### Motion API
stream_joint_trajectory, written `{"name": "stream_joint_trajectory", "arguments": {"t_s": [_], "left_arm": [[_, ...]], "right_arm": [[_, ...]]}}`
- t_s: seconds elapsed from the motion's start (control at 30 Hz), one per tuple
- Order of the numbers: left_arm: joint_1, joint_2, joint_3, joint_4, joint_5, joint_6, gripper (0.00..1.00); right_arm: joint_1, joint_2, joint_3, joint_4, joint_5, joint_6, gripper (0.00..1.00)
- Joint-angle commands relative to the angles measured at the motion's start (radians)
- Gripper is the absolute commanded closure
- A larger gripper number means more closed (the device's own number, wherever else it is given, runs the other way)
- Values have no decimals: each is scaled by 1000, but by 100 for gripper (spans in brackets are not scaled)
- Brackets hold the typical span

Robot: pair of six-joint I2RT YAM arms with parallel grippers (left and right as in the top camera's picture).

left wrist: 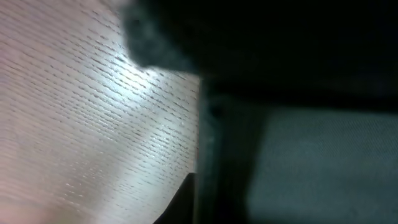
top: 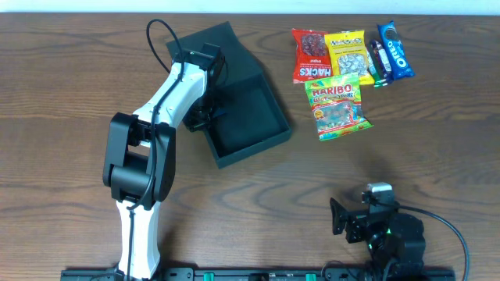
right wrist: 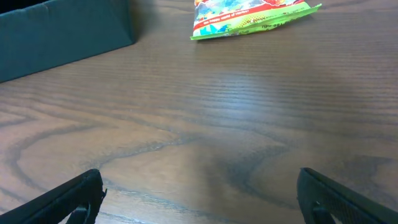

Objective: Pack container

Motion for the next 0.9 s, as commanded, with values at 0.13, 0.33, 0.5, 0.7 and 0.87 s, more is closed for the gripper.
{"name": "stream_joint_trajectory", "arguments": {"t_s": [0.13, 0.33, 0.5, 0.7, 0.87], "left_arm": [[2, -2, -13, 6, -248, 102, 94], [2, -2, -13, 53, -327, 306, 94], [2, -2, -13, 90, -327, 454, 94], [2, -2, -13, 101, -330, 488, 94], [2, -2, -13, 105, -327, 510, 94]], "right_arm": [[9, -5, -7, -2, 6, 3, 1], [9, -5, -7, -2, 6, 3, 1], [9, -5, -7, -2, 6, 3, 1], [9, -5, -7, -2, 6, 3, 1], [9, -5, -7, -2, 6, 3, 1]]}}
